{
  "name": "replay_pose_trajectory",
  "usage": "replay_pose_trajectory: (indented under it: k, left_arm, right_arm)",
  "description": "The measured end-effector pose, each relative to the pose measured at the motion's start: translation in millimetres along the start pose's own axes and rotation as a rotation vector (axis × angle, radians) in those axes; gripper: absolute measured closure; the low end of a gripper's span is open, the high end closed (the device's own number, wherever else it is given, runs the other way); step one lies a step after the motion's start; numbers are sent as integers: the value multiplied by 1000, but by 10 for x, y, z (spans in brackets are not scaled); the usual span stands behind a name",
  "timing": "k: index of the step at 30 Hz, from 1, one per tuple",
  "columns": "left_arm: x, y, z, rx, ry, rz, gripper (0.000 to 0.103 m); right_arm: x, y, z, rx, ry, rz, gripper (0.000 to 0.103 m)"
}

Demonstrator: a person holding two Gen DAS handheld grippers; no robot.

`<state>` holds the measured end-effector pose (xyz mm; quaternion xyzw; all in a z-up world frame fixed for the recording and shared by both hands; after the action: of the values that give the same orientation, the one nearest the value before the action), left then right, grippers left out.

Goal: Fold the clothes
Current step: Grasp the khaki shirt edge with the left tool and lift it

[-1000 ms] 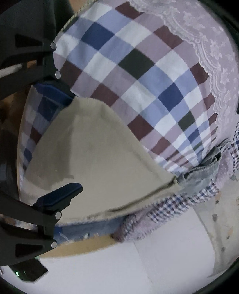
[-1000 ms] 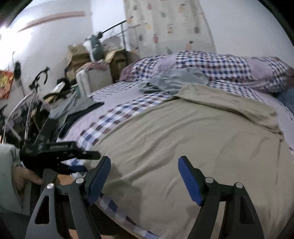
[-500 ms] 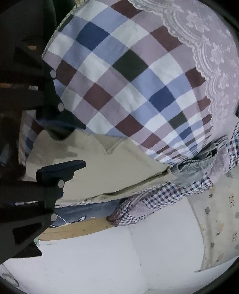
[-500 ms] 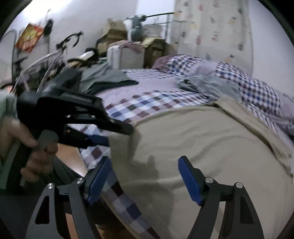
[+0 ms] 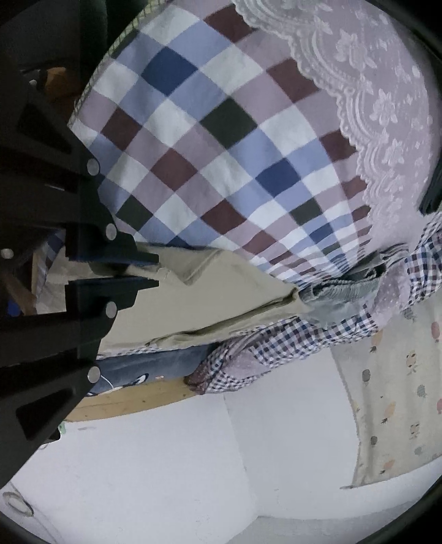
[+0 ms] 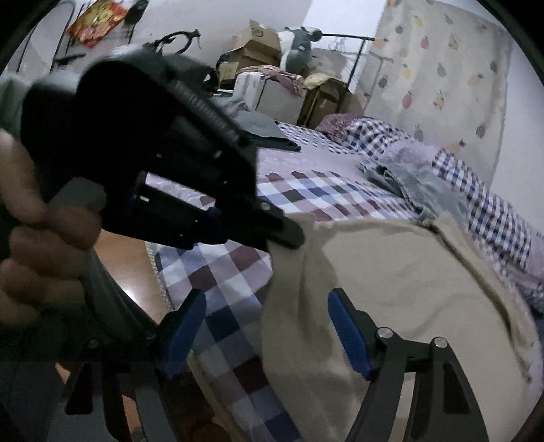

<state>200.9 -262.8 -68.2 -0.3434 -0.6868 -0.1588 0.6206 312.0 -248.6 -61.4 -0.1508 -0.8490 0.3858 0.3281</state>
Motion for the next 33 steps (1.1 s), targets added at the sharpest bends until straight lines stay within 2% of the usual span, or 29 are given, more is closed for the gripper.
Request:
replay_pose_trajectory:
  k: [1,4,6,8,9,10,11,12,13,16,22,24,25,26,28,33]
  left_arm:
    - [-11,-10,-15,4,-2,-5,98]
    - [-50,-30,-47,12,-15,-19,98]
    - [-93,-32,-77,20,-27,-32,98]
    - [-113,-35,-111,36,-25,-46,93]
    - [-125,-33,-132,44,-26,-54,89]
    - [-142,-28,-152,51,-26,-63,75]
    - [-159,-30,-159,56,-21,-79,57]
    - [-168,-28,-166,59,-11,-89,50]
    - [-147,-31,-154,61,2,-88,47]
    - [-88,-31,-95,60,31,-80,47]
    - [-67,-27,100,61,43,-82,47]
    - [-60,-43,101,77,36,-72,48]
    - [-45,-46,103,77,43,-69,60]
    - [-31,-38,108,69,42,-62,77]
    - [-32,-21,127,49,15,-45,94]
    - [29,-66,71,67,28,-32,100]
  right_arm:
    - [-11,-19,23,2,7,-7,43]
    - [-36,-76,91,8,24,-22,54]
    - [-49,-104,128,5,29,-34,67]
    - [-54,-126,163,-1,38,-43,92]
    - [-52,-133,174,-5,43,-43,95]
    - [-51,-140,185,-7,48,-43,97]
    - [-48,-144,181,-9,46,-40,98]
    - [-39,-157,174,-9,41,-32,98]
    - [-30,-171,167,-10,35,-24,98]
    - [12,-214,145,-9,15,14,98]
    - [27,-271,99,-8,-4,48,99]
    - [22,-273,91,-8,-3,49,99]
    - [20,-274,88,-7,-2,50,99]
    - [14,-270,84,-7,-2,50,99]
    - [-5,-263,74,-8,1,50,98]
    - [-18,-235,69,-4,36,33,97]
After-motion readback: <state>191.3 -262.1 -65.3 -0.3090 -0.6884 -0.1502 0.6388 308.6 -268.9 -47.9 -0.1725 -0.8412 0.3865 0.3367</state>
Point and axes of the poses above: each gripper's, at about its wrist camera, not at the fingertips, and z roughly the way its jaws point, x to its right, y to its underside, the point moved 10 cm from there along z, roughly the way its jaws point, and after that the axes turned 14 degrees about y, right-handed, at the moved point
